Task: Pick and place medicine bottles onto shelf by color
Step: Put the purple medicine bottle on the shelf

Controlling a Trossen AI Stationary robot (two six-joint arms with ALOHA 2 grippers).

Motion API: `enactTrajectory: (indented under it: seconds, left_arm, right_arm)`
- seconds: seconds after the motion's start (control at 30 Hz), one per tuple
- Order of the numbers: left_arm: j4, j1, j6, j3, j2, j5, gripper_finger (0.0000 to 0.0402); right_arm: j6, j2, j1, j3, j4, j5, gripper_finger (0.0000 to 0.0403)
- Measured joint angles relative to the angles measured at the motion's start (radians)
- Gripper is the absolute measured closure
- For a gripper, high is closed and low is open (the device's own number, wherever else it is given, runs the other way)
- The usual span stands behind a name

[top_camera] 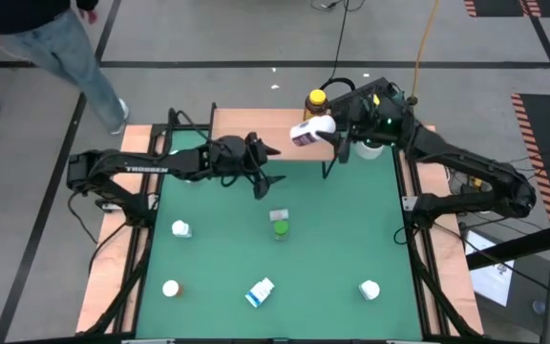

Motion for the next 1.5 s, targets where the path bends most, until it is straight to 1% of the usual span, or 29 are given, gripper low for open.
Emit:
enactTrajectory:
  seconds: [0.1, 0.23, 0.33, 0.4, 0.63, 0.8, 1.03, 1.33, 1.4, 1.5]
  left_arm:
    - [0.014, -0.002, 0.001, 0.0, -0.008, -0.004, 0.0035]
    - [0.028, -0.001, 0.002, 0.002, -0.008, -0.006, 0.0035]
    - [0.034, -0.001, -0.001, 0.002, -0.008, -0.01, 0.0035]
    - [0.03, -0.003, -0.002, 0.002, -0.009, -0.01, 0.0035]
    - [0.012, -0.001, 0.002, 0.002, -0.008, -0.01, 0.0034]
    - [0.011, -0.001, 0.015, 0.002, -0.008, -0.01, 0.0034]
    - [0.011, -0.001, 0.017, 0.002, -0.008, -0.01, 0.0034]
    - [0.011, -0.001, 0.014, 0.002, -0.008, -0.01, 0.0034]
    - [0.011, -0.001, 0.014, 0.002, -0.008, -0.01, 0.0034]
    - [0.01, -0.001, 0.014, 0.002, -0.008, -0.01, 0.0034]
  right_arm:
    - [-0.021, 0.031, -0.015, 0.136, -0.187, 0.001, 0.0168]
    - [-0.048, 0.116, -0.022, 0.309, -0.375, 0.053, 0.0168]
    - [-0.079, 0.194, -0.02, 0.391, -0.48, 0.104, 0.0168]
    - [-0.089, 0.243, -0.02, 0.416, -0.533, 0.112, 0.0168]
    - [-0.108, 0.341, -0.021, 0.427, -0.573, 0.104, 0.0168]
    - [-0.124, 0.369, -0.046, 0.429, -0.582, 0.107, 0.0168]
    - [-0.154, 0.37, -0.085, 0.429, -0.611, 0.102, 0.0167]
    - [-0.197, 0.37, -0.091, 0.429, -0.606, 0.1, 0.0167]
    - [-0.199, 0.37, -0.091, 0.429, -0.606, 0.1, 0.0161]
    - [-0.198, 0.37, -0.091, 0.429, -0.603, 0.1, 0.0142]
